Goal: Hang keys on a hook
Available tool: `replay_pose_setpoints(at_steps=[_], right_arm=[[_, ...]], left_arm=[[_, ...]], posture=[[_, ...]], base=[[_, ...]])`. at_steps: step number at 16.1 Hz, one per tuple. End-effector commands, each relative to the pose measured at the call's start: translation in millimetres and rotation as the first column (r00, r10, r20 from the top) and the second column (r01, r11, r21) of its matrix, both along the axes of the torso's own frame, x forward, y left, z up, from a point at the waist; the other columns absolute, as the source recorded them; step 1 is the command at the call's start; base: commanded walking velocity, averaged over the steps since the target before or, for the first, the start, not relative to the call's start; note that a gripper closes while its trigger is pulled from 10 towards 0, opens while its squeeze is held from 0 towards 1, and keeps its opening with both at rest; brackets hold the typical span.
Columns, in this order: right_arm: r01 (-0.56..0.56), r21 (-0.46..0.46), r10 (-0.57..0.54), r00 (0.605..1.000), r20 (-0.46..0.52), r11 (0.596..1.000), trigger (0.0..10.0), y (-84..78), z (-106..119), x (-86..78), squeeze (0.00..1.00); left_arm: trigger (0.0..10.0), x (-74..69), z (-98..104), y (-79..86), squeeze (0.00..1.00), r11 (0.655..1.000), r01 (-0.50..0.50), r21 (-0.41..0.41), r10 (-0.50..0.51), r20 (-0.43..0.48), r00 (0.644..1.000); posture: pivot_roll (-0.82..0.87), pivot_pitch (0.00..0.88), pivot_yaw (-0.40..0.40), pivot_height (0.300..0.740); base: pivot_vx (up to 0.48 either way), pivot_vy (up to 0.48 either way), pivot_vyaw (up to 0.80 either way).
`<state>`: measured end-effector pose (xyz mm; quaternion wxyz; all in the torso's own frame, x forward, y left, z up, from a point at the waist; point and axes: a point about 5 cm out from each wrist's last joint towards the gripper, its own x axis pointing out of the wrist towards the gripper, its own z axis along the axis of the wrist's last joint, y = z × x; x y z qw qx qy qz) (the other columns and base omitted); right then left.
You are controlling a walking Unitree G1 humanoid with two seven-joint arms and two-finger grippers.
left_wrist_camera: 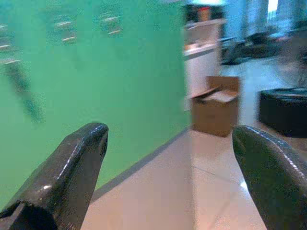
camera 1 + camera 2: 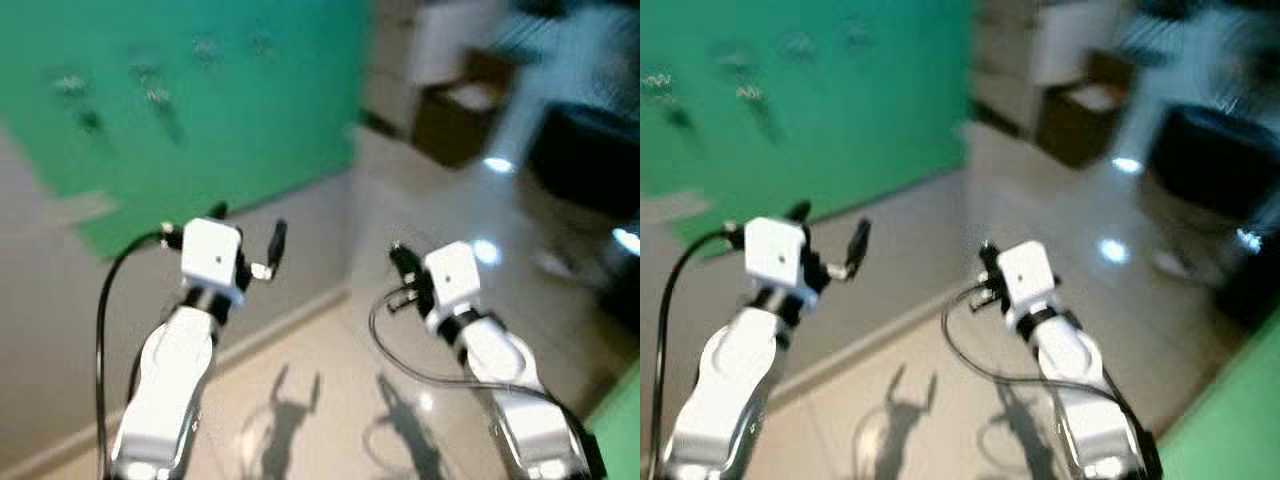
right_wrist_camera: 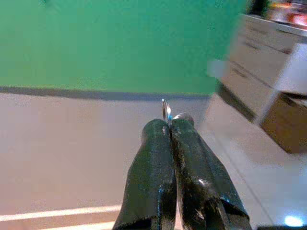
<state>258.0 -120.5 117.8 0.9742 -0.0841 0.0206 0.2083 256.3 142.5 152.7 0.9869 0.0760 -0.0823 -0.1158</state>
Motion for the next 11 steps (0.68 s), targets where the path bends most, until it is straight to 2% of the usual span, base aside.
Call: replay_pose_setpoints(at_steps=[1,4,8,9,11], right_arm=[[-0.045,0.012,0.045,0.999,0.029,0.999,10.0,9.4,6.5,1.3,0.0],[-0.077,0.013,0.077,0.997,0.023,0.997,10.0,11.9,4.4,-0.8,0.0],[-0.084,0.024,0.083,0.996,0.018,0.996,10.0,12.4,1.1,-4.6,0.0],[-0.047,0.057,0.046,0.999,0.011,0.997,10.0,9.6,0.3,-4.8,0.0],[-0.001,0.063,0.001,1.0,0.014,0.998,10.0,4.0,0.7,-3.8,0.0]], left_arm=[[10.0,-1.6,1.4,7.9,0.0,1.0,-0.027,0.015,0.027,0.005,1.0],[10.0,-4.0,-3.5,12.8,0.0,0.999,-0.048,0.023,0.048,-0.015,0.999],[10.0,-5.0,-7.1,16.4,0.0,0.998,-0.061,-0.004,0.061,-0.042,0.997],[10.0,-4.7,-6.3,16.6,0.0,0.998,-0.066,0.007,0.066,-0.03,0.997],[10.0,-3.1,-5.8,14.7,0.0,0.998,-0.063,0.013,0.063,-0.025,0.998]], posture=[[-0.04,0.051,-0.019,0.74],[-0.04,0.052,-0.023,0.74],[-0.04,0.061,-0.014,0.74],[-0.04,0.062,-0.007,0.74],[-0.05,0.06,0.001,0.74]], base=[[0.39,0.0,0.8],[0.351,0.0,0.8],[0.0,0.0,0.8],[0.0,0.0,0.0],[0.0,-0.157,0.0]])
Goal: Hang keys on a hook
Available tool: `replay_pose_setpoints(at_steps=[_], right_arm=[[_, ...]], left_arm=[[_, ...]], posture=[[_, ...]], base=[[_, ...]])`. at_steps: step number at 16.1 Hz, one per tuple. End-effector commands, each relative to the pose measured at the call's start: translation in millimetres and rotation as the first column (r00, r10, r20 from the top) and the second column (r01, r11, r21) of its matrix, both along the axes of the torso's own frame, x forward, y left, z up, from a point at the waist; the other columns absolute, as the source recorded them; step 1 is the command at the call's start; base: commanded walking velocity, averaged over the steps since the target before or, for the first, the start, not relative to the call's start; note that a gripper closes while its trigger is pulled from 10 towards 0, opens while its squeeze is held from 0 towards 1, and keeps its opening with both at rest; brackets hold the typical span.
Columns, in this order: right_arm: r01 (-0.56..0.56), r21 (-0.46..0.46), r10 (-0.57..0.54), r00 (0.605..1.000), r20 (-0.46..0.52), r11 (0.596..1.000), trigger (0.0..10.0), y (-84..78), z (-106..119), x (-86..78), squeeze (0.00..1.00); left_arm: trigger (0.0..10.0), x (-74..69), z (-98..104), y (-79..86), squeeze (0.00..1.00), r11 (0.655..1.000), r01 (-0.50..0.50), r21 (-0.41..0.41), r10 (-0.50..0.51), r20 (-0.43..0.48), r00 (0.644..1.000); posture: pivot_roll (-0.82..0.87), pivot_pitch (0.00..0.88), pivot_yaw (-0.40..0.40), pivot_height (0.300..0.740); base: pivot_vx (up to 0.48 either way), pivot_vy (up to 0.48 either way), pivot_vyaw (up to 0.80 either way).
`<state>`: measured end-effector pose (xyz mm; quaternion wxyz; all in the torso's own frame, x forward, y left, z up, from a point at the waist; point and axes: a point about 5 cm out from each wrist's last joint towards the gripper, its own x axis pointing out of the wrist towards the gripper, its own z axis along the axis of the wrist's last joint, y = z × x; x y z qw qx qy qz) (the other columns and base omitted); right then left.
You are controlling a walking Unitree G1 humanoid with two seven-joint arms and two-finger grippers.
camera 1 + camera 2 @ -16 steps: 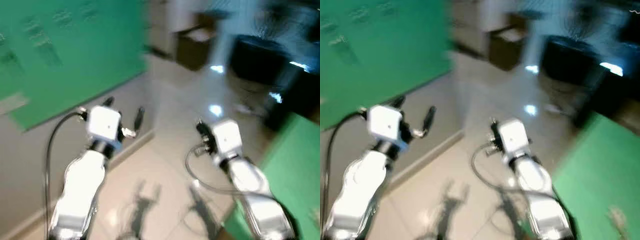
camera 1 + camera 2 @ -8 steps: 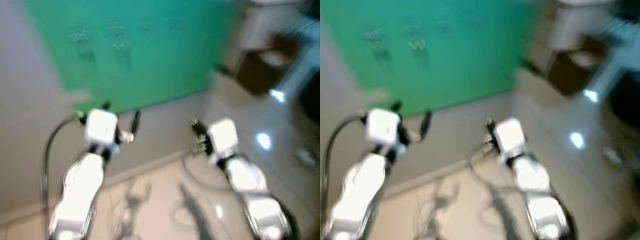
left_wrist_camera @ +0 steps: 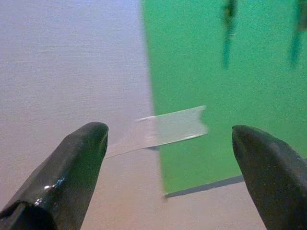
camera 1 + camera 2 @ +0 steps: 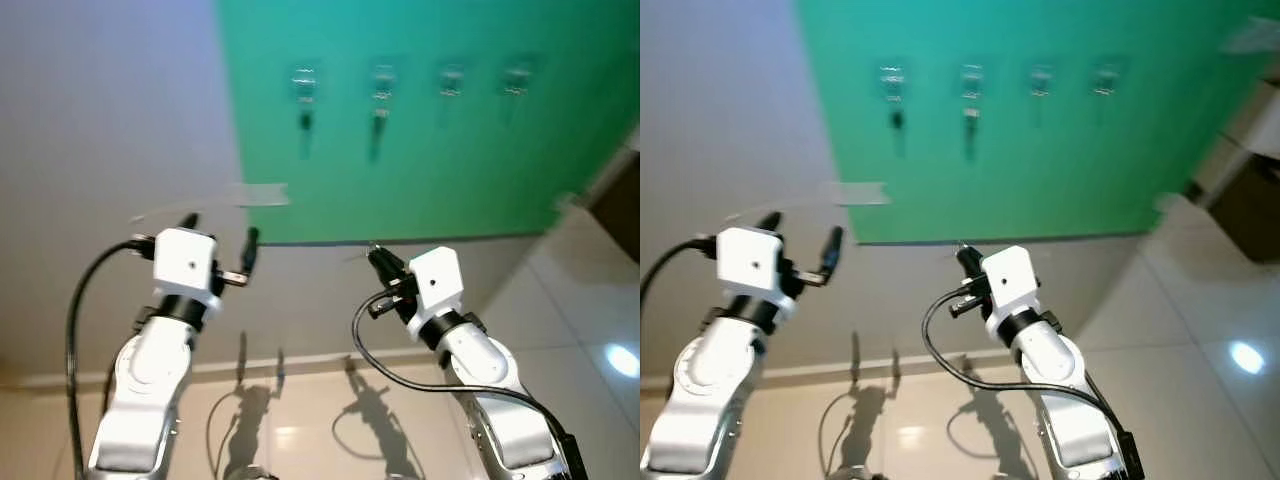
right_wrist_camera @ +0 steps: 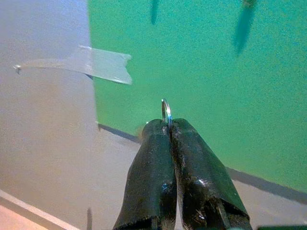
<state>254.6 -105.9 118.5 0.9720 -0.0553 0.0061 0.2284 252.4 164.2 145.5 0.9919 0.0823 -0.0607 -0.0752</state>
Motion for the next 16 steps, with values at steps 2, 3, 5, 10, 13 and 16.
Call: replay_pose_setpoints(at_steps=[2,3,5,10,13,16], right_arm=[[0.065,-0.001,-0.065,0.998,0.004,0.998,10.0,-14.9,1,0.4,0.0],[0.065,-0.008,-0.065,0.998,0.016,0.998,10.0,-15.9,2,0.5,0.0],[0.066,-0.016,-0.065,0.997,0.035,0.998,10.0,-15.6,5,1.2,0.0],[0.083,-0.017,-0.082,0.995,0.06,0.996,10.0,-12.9,10,6.5,0.0],[0.094,-0.004,-0.093,0.993,0.068,0.996,10.0,-10.9,13,9.8,0.0],[0.081,0.035,-0.084,0.993,0.079,0.996,10.0,-7.3,17,10.9,0.0]], left_arm=[[10.0,4.5,2,-9.7,0.0,1.0,0.025,0.011,-0.025,0.014,1.0],[10.0,7.2,2,-11.4,0.0,1.0,0.027,0.012,-0.027,0.016,0.999],[10.0,10.0,3,-13.3,0.0,0.999,0.034,0.015,-0.034,0.021,0.999],[10.0,15.1,5,-17.1,0.0,0.999,0.048,0.021,-0.049,0.035,0.998],[10.0,16.3,5,-17.5,0.0,0.999,0.05,0.021,-0.051,0.038,0.998],[10.0,18.6,7,-13.9,0.0,0.999,0.038,0.004,-0.038,0.041,0.998]], posture=[[-0.06,0.056,0.011,0.74],[-0.07,0.055,0.016,0.74],[-0.08,0.054,0.022,0.74],[-0.09,0.054,0.031,0.74],[-0.09,0.052,0.034,0.74],[-0.08,0.053,0.038,0.74]], base=[[0.0,-0.457,0.0],[0.0,-0.48,0.0],[0.0,-0.48,0.0],[0.0,-0.48,0.64],[0.0,-0.48,0.27],[0.0,0.0,0.0]])
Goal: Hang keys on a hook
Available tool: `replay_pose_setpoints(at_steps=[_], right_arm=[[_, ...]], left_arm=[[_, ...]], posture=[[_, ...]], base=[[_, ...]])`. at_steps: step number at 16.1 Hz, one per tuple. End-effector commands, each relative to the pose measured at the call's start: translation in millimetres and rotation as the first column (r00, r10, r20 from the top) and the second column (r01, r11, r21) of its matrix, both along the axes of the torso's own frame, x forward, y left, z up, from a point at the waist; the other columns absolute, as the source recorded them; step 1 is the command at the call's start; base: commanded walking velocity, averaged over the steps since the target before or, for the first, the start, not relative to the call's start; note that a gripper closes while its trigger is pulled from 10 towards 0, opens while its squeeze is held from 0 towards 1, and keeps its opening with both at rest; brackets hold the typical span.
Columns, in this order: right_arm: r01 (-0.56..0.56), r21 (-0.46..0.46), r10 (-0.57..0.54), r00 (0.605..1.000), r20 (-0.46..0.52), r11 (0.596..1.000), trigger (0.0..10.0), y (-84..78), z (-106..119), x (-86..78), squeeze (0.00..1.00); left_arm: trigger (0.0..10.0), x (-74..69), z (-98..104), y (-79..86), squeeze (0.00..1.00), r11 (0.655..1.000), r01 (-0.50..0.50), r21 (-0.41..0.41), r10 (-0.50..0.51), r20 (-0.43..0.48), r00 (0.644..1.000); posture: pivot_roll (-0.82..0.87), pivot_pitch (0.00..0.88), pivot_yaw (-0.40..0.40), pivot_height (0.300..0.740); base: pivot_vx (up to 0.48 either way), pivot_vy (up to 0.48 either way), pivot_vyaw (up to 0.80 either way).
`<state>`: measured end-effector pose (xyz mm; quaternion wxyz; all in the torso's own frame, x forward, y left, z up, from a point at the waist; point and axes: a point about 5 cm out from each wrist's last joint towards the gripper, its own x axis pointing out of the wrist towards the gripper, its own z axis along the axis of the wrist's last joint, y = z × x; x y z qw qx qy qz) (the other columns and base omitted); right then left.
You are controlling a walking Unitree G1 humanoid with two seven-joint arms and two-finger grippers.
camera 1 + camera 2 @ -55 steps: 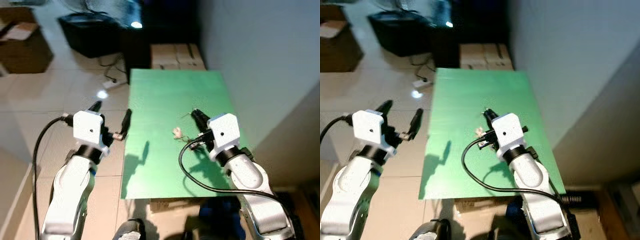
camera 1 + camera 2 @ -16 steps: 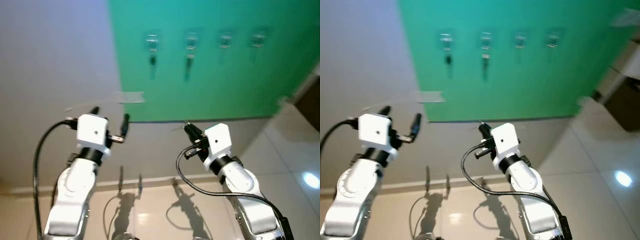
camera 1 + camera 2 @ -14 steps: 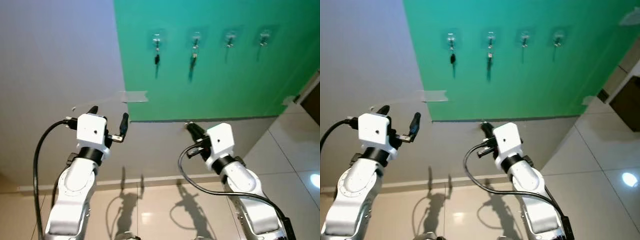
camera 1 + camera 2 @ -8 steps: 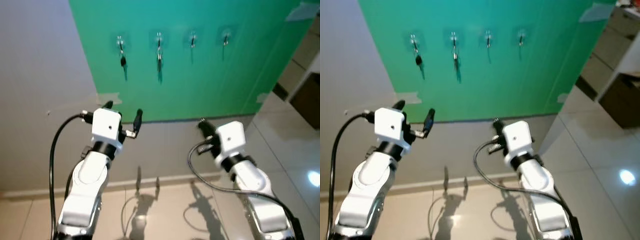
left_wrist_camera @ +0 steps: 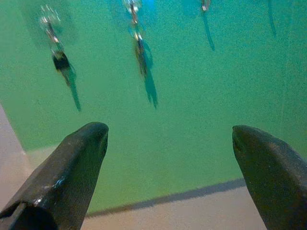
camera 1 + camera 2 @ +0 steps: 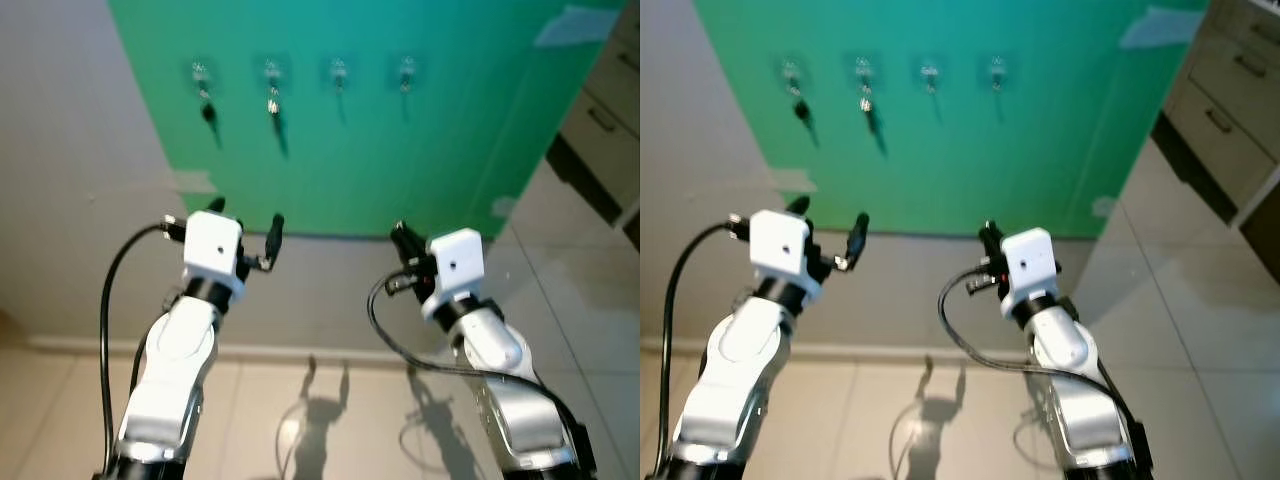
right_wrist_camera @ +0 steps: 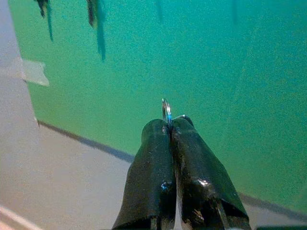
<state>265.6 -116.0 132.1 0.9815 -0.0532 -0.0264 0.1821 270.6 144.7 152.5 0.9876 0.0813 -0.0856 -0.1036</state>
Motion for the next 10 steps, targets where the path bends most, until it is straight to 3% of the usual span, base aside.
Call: replay_pose_setpoints(at_steps=[1,3,6,10], right_arm=[[-0.01,0.022,0.01,1.0,0.018,1.0,10.0,3.8,5.4,0.0,0.0],[-0.009,0.028,0.009,1.0,0.015,1.0,10.0,4.7,5.0,-0.3,0.0],[0.046,0.008,-0.046,0.999,0.016,0.999,10.0,0.3,4.3,2.0,0.0],[0.062,0.01,-0.062,0.998,0.026,0.998,10.0,-1.5,8.1,5.2,0.0]], left_arm=[[10.0,1.2,2.3,6.0,0.0,1.0,-0.009,-0.001,0.009,0.007,1.0],[10.0,1.2,4.5,5.2,0.0,1.0,0.023,-0.003,-0.023,0.015,1.0],[10.0,0.0,2.3,3.5,0.0,0.999,0.045,0.008,-0.045,0.004,0.999],[10.0,0.6,3.2,1.4,0.0,0.998,0.06,0.013,-0.061,0.004,0.998]], posture=[[-0.08,0.057,0.039,0.74],[-0.08,0.062,0.043,0.74],[-0.08,0.065,0.046,0.74],[-0.08,0.065,0.047,0.74]], base=[[0.0,0.0,0.0],[0.0,0.0,0.0],[0.306,0.0,0.0],[0.373,0.0,0.8]])
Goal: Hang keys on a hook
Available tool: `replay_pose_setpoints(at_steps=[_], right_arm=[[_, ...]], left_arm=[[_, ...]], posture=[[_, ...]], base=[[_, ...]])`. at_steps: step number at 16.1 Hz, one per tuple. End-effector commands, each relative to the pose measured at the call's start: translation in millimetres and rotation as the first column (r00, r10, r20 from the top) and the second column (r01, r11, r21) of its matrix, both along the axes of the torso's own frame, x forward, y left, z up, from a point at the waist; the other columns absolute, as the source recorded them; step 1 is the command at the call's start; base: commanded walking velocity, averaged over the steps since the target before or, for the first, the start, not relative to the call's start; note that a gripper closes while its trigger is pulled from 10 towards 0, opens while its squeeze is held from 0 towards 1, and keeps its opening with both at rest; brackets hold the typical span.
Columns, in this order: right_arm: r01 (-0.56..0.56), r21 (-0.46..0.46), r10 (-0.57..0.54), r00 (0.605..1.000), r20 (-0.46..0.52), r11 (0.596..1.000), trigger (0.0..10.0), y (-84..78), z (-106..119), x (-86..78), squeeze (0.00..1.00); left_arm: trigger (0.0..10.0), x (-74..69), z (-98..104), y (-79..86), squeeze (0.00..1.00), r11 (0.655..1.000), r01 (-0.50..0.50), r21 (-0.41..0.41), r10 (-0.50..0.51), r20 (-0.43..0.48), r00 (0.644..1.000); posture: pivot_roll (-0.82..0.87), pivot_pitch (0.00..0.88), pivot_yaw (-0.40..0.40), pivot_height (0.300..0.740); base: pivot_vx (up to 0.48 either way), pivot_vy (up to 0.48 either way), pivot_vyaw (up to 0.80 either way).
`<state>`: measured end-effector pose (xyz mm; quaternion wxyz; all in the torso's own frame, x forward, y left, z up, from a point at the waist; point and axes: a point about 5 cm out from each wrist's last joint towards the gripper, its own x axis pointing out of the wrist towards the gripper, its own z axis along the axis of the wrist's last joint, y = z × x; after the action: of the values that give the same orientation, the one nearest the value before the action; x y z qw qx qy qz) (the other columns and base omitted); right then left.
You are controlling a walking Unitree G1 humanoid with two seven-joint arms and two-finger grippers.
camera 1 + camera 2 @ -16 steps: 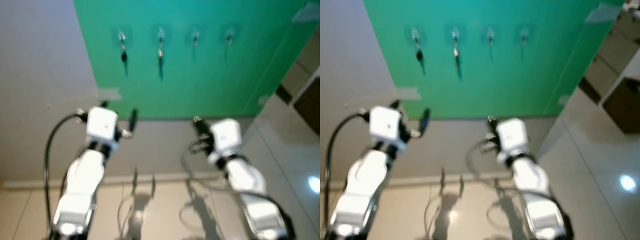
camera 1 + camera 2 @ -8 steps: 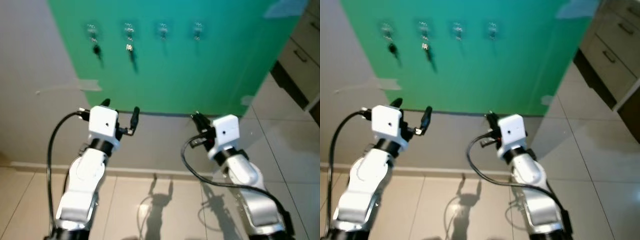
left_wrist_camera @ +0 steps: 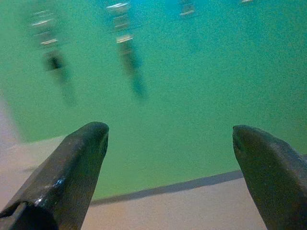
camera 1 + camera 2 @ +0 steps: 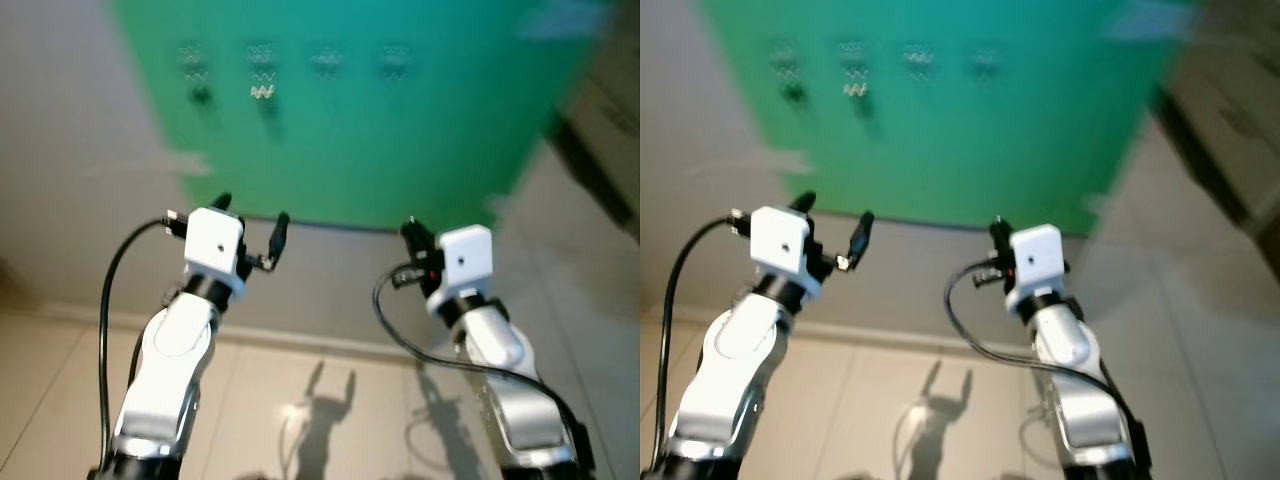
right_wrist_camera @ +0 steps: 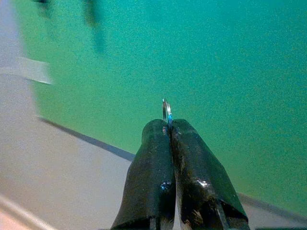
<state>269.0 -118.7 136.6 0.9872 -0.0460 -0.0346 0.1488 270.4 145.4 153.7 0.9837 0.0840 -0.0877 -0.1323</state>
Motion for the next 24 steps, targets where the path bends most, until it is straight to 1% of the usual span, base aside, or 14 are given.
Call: replay_pose_setpoints(at_steps=[1,6,8,10,11,12,14,17,19,21,22,23,24], right_arm=[[0.006,0.012,-0.007,1.0,0.011,1.0,10.0,0.4,5,2.3,0.0],[-0.016,0.028,0.015,0.999,0.034,0.999,10.0,0.2,13,1.0,0.0],[-0.031,0.036,0.03,0.999,0.044,0.999,10.0,-0.3,17,1.5,0.0],[-0.081,0.065,0.077,0.995,0.061,0.995,10.0,-0.8,23,-0.1,0.0],[-0.126,0.087,0.12,0.991,0.065,0.988,10.0,-2.0,26,-1.5,0.0],[-0.161,0.092,0.155,0.985,0.069,0.983,10.0,-2.8,28,-2.5,0.0],[-0.234,0.057,0.23,0.971,0.066,0.971,10.0,-2.1,28,-2.5,0.0],[-0.273,0.089,0.265,0.96,0.093,0.958,10.0,3.1,39,5.1,0.0],[-0.282,0.127,0.267,0.956,0.125,0.951,10.0,7.7,49,12.8,0.0],[-0.303,0.157,0.281,0.948,0.149,0.94,10.0,14.4,58,20.6,0.0],[-0.308,0.159,0.285,0.946,0.152,0.938,10.0,15.8,59,22.3,0.0],[-0.307,0.161,0.283,0.946,0.156,0.938,10.0,18.5,62,29.2,0.0],[-0.278,0.182,0.25,0.955,0.161,0.943,10.0,18.2,67,38.6,0.0]], left_arm=[[10.0,0.9,2,0.5,0.0,1.0,0.005,0.004,-0.005,0.003,1.0],[10.0,-0.3,1,-0.2,0.0,1.0,0.014,0.004,-0.014,-0.001,1.0],[10.0,-1.4,0,-1.4,0.0,1.0,0.017,-0.02,-0.017,0.006,1.0],[10.0,-4.6,-2,-4.2,0.0,0.999,0.046,-0.024,-0.046,-0.005,0.999],[10.0,-9.3,-1,-8.4,0.0,0.994,0.109,-0.018,-0.109,0.005,0.994],[10.0,-12.6,-2,-10.0,0.0,0.99,0.141,-0.015,-0.141,0.007,0.99],[10.0,-15.1,-3,-10.3,0.0,0.986,0.168,0.01,-0.168,0.011,0.986],[10.0,-14.9,-2,-9.5,0.0,0.983,0.182,0.027,-0.182,0.009,0.983],[10.0,-16.5,0,-10.9,0.0,0.973,0.227,0.037,-0.228,0.009,0.974],[10.0,-19.0,4,-15.0,0.0,0.954,0.294,0.051,-0.295,0.016,0.955],[10.0,-19.0,4,-15.4,0.0,0.952,0.301,0.054,-0.302,0.017,0.953],[10.0,-18.1,6,-16.0,0.0,0.951,0.305,0.058,-0.307,0.019,0.952],[10.0,-16.9,8,-17.8,0.0,0.947,0.315,0.058,-0.316,0.028,0.948]], posture=[[-0.08,0.067,0.046,0.74],[-0.08,0.067,0.042,0.74],[-0.08,0.064,0.043,0.74],[-0.09,0.064,0.039,0.74],[-0.09,0.066,0.037,0.74],[-0.09,0.066,0.036,0.74],[-0.08,0.064,0.031,0.74],[-0.08,0.058,0.022,0.74],[-0.07,0.055,0.022,0.74],[-0.07,0.056,0.022,0.74],[-0.07,0.058,0.025,0.74],[-0.07,0.059,0.027,0.74],[-0.07,0.06,0.029,0.74]], base=[[0.382,0.0,0.0],[0.379,0.0,0.0],[0.163,0.0,0.0],[0.0,0.0,0.0],[0.0,0.0,0.0],[0.0,0.0,0.0],[0.0,0.0,0.0],[0.0,0.0,0.0],[0.0,0.0,0.0],[0.0,0.0,0.0],[0.0,0.0,0.0],[0.0,0.0,0.0],[0.0,0.0,0.0]])
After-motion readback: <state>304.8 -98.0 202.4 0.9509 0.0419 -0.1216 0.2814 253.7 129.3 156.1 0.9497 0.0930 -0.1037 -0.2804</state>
